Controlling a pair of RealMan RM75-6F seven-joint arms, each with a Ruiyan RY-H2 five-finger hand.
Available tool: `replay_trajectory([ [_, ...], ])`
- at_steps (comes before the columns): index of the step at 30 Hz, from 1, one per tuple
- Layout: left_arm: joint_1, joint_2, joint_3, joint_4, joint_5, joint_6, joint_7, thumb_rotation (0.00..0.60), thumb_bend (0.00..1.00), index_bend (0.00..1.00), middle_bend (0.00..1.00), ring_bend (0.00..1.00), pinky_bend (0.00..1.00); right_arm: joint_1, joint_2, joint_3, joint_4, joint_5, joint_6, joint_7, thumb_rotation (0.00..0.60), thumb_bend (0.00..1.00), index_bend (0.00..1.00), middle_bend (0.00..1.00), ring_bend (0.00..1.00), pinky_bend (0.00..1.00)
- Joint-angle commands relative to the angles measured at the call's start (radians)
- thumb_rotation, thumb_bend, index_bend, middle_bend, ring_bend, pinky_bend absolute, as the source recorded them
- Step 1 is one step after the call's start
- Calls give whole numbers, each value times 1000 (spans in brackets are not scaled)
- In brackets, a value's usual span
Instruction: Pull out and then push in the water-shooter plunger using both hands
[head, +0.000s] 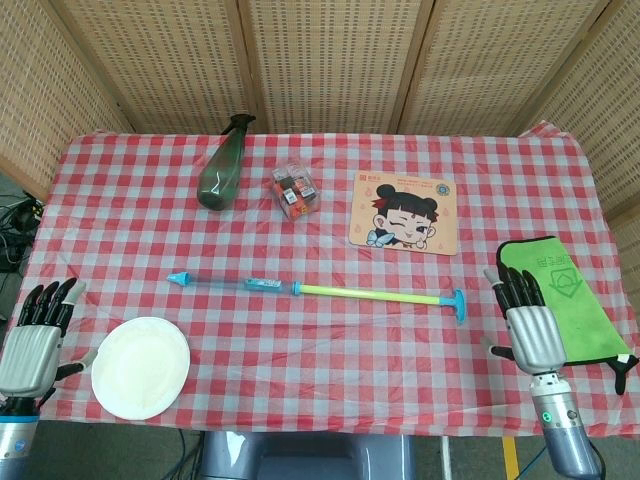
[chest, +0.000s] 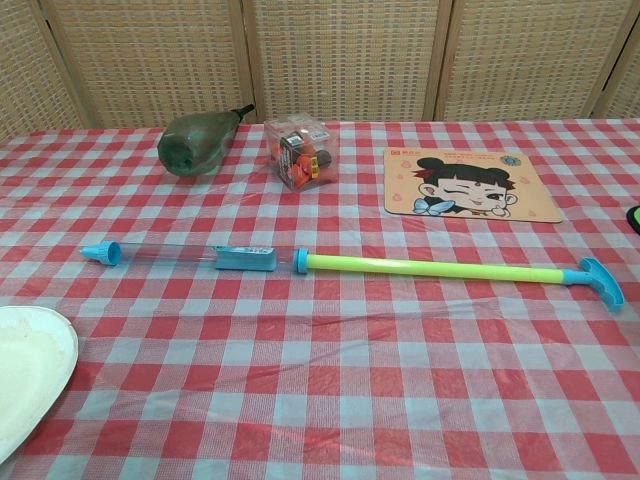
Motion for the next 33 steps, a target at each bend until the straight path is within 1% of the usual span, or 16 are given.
replay_trajectory([
  [1, 0, 3, -5, -3, -4, 0, -2, 600, 132, 0, 0, 0, 0, 48, -9, 42, -25, 49, -58, -74, 600, 246, 290, 700, 633, 320],
  [2, 0, 4, -6, -5, -7, 0, -1, 600, 132, 0, 0, 0, 0, 57, -10, 50, -32, 65, -72, -93, 600, 246, 338, 761, 698, 378],
  [3, -1, 5, -12, -7, -15, 0, -2, 600, 132, 0, 0, 0, 0, 86, -18, 74, -41, 102, -111, -137, 600, 246, 381, 816, 753, 432],
  [4, -2, 6, -16, -9, -22, -4, -2, 600, 132, 0, 0, 0, 0, 108, -29, 92, -44, 138, -144, -168, 600, 245, 407, 852, 789, 468],
  [6, -4, 8, -21, -12, -31, -10, -5, 600, 132, 0, 0, 0, 0, 135, -43, 112, -52, 193, -182, -214, 600, 245, 466, 945, 884, 560],
  [8, -5, 10, -25, -12, -39, -13, -9, 600, 132, 0, 0, 0, 0, 159, -61, 125, -53, 248, -218, -257, 600, 246, 498, 989, 943, 625],
  [11, -4, 13, -28, -10, -49, -17, -12, 600, 132, 0, 0, 0, 0, 191, -87, 137, -48, 336, -265, -328, 600, 262, 532, 1000, 993, 690],
  [13, -4, 14, -30, -7, -55, -20, -16, 600, 132, 0, 0, 0, 0, 214, -110, 141, -31, 391, -289, -371, 600, 289, 546, 1000, 1000, 700],
  [18, -9, 13, -31, 3, -65, -37, -23, 600, 132, 0, 0, 0, 0, 249, -169, 139, 30, 465, -319, -405, 600, 375, 564, 1000, 1000, 701],
  [23, -13, 12, -36, 11, -75, -48, -32, 600, 132, 0, 0, 0, 0, 274, -216, 132, 83, 494, -331, -411, 600, 388, 558, 1000, 1000, 701],
  [25, -14, 13, -37, 12, -77, -51, -36, 600, 132, 0, 0, 0, 0, 281, -227, 132, 99, 501, -335, -411, 600, 428, 558, 1000, 1000, 701],
  [27, -15, 14, -38, 13, -80, -54, -39, 600, 133, 0, 0, 0, 0, 289, -238, 132, 114, 509, -337, -412, 600, 499, 555, 1000, 1000, 701],
  [28, -16, 14, -38, 15, -82, -56, -40, 600, 132, 0, 0, 0, 0, 293, -243, 131, 121, 512, -338, -412, 600, 519, 551, 1000, 1000, 701],
  [33, -20, 14, -41, 18, -90, -64, -44, 600, 133, 0, 0, 0, 0, 304, -255, 124, 140, 529, -342, -418, 600, 537, 536, 1000, 1000, 701],
])
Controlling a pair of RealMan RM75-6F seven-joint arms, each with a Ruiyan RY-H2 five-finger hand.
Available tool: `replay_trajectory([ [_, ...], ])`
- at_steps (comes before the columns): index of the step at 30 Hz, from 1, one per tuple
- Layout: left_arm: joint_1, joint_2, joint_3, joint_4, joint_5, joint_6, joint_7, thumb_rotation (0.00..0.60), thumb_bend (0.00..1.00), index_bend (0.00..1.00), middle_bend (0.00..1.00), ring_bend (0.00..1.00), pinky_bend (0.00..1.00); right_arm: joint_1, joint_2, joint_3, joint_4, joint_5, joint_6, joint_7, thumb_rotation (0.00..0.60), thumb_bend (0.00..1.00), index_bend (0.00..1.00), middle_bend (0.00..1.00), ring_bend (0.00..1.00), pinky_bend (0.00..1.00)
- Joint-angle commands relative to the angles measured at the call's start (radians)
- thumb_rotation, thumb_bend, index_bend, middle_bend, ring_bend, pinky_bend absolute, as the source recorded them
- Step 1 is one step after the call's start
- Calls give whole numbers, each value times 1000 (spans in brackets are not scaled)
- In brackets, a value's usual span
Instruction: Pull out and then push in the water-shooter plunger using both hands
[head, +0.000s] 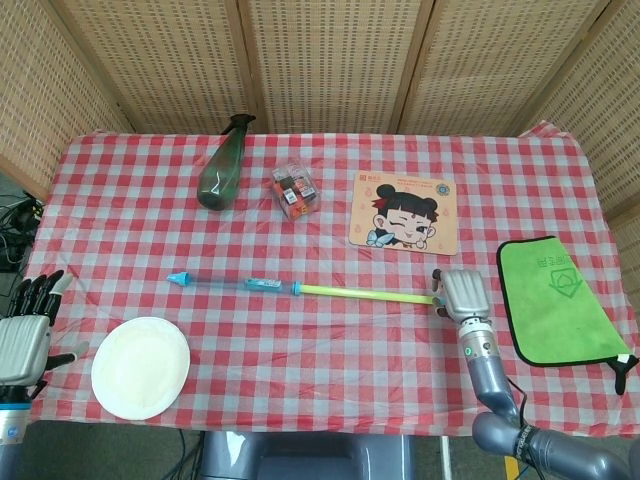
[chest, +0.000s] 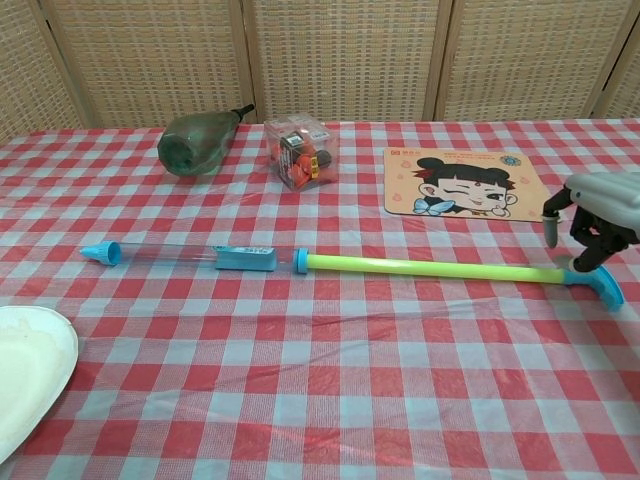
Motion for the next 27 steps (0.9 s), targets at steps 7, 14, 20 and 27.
replay_trajectory([
  [7, -4, 0, 0, 3, -4, -9, -3, 600, 132, 0, 0, 0, 0, 9, -11, -19, 24, 44, -13, -13, 600, 536, 510, 1000, 1000, 701],
  [14, -5, 0, 0, 2, -5, -11, -2, 600, 132, 0, 0, 0, 0, 10, -13, -29, 36, 59, -20, -4, 600, 535, 486, 1000, 994, 700],
  [20, -7, -2, 1, 2, -7, -15, 1, 600, 133, 0, 0, 0, 0, 15, -16, -37, 51, 71, -31, 1, 600, 533, 467, 1000, 985, 700],
  [27, -9, -3, 0, 4, -12, -19, 3, 600, 133, 0, 0, 0, 0, 23, -25, -45, 77, 95, -52, -2, 600, 533, 458, 1000, 983, 700],
])
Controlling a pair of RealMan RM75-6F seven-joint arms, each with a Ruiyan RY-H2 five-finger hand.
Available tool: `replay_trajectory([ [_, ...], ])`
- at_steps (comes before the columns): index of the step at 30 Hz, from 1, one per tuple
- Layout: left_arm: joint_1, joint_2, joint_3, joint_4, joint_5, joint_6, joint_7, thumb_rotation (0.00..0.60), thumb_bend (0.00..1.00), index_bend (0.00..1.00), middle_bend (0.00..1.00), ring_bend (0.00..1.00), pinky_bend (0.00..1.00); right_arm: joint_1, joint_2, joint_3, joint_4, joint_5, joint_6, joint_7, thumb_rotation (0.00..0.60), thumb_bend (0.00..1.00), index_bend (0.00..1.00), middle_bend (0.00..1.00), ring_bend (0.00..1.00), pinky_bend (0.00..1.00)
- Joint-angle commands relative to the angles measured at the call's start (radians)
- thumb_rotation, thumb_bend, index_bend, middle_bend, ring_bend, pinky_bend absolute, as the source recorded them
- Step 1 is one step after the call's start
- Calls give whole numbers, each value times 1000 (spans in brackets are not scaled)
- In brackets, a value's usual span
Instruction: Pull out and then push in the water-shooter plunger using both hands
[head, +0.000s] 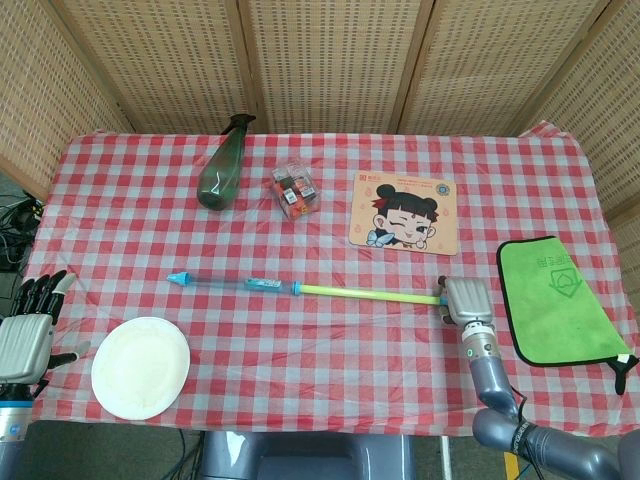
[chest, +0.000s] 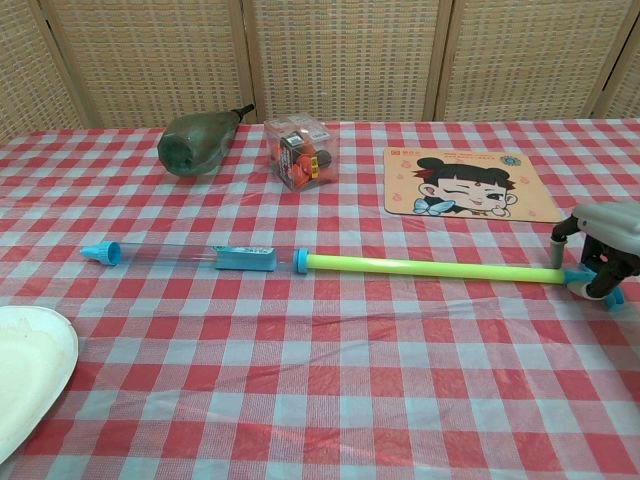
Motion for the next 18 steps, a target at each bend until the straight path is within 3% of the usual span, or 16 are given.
replay_trajectory([
  [1, -1, 0, -1, 1, -2, -1, 0, 600, 133, 0, 0, 0, 0, 4, -3, -3, 8, 7, -7, -1, 600, 533, 458, 1000, 983, 700],
  [5, -1, -1, -1, 1, -3, -2, 1, 600, 134, 0, 0, 0, 0, 8, -8, -5, 20, 16, -13, -1, 600, 532, 472, 1000, 983, 700],
  [14, -3, 0, -2, 2, -10, -9, -1, 600, 136, 0, 0, 0, 0, 8, -14, -1, 29, 2, 3, 25, 600, 533, 693, 1000, 985, 701],
  [18, -4, 1, -2, 2, -13, -11, -2, 600, 136, 0, 0, 0, 0, 8, -6, 2, 16, -6, 10, 34, 600, 533, 725, 1000, 985, 701],
])
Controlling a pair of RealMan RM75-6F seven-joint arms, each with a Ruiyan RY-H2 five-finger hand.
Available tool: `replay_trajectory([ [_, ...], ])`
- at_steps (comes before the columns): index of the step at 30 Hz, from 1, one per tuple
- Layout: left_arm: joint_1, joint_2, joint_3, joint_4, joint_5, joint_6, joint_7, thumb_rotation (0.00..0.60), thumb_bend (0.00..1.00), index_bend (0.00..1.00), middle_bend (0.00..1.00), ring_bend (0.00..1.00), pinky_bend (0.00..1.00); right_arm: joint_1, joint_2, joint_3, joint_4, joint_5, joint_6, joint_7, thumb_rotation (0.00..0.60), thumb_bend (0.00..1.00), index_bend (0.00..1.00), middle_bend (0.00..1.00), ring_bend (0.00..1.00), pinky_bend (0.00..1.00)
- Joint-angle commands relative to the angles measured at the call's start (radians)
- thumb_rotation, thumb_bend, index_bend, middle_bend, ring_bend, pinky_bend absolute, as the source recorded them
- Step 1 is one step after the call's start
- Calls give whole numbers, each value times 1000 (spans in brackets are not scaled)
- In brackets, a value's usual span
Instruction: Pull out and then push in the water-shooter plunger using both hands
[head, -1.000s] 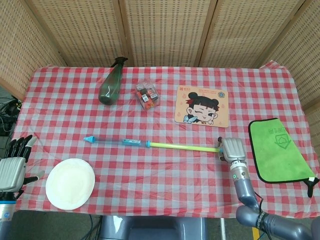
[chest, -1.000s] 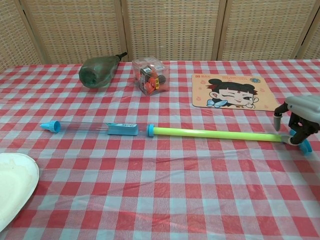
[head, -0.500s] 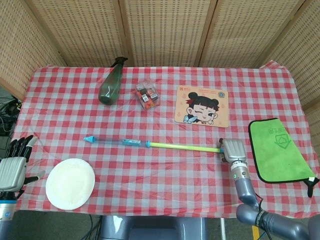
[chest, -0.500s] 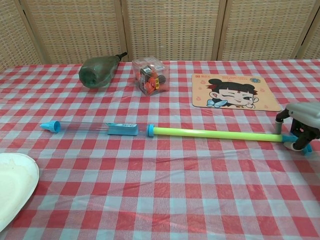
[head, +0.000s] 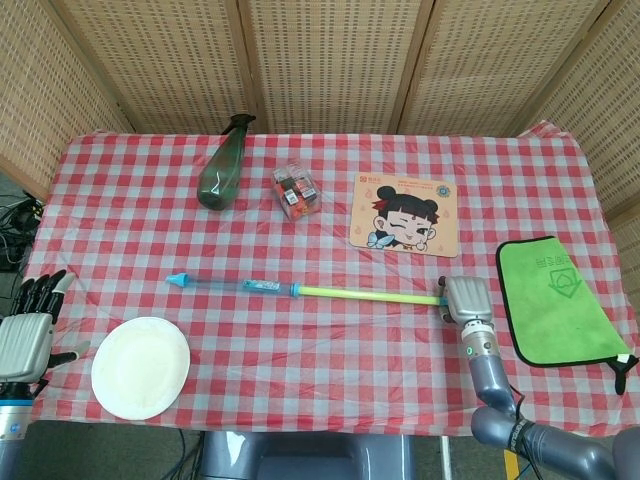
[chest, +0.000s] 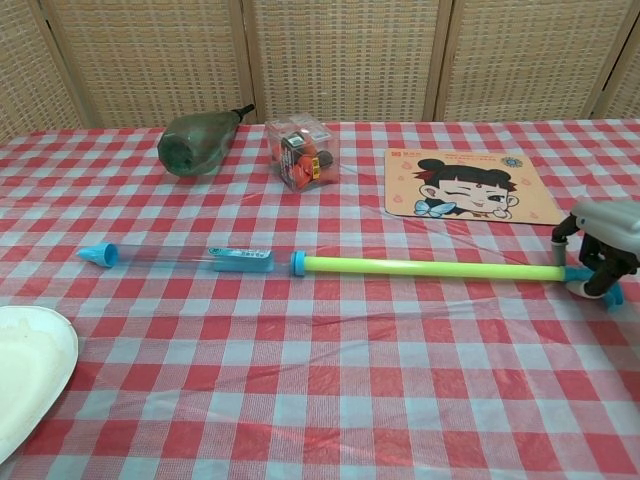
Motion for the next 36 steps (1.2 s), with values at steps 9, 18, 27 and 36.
replay_trajectory([
  [9, -2, 6, -6, -5, -23, -15, -8, 600, 145, 0, 0, 0, 0, 9, 50, 34, -71, 11, 12, 9, 600, 536, 776, 1000, 987, 701],
  [18, -37, 71, -45, -111, -53, -41, 39, 600, 150, 0, 0, 0, 0, 46, 134, 104, -181, 106, -11, 11, 600, 537, 799, 1000, 988, 701],
  [27, -71, 105, -66, -184, -90, -79, 96, 600, 152, 0, 0, 0, 0, 66, 190, 135, -224, 161, -21, 41, 600, 545, 837, 1000, 992, 701],
  [36, -141, 145, -119, -252, -171, -143, 163, 600, 158, 0, 0, 0, 0, 95, 261, 189, -282, 205, -51, 106, 600, 550, 856, 1000, 994, 701],
])
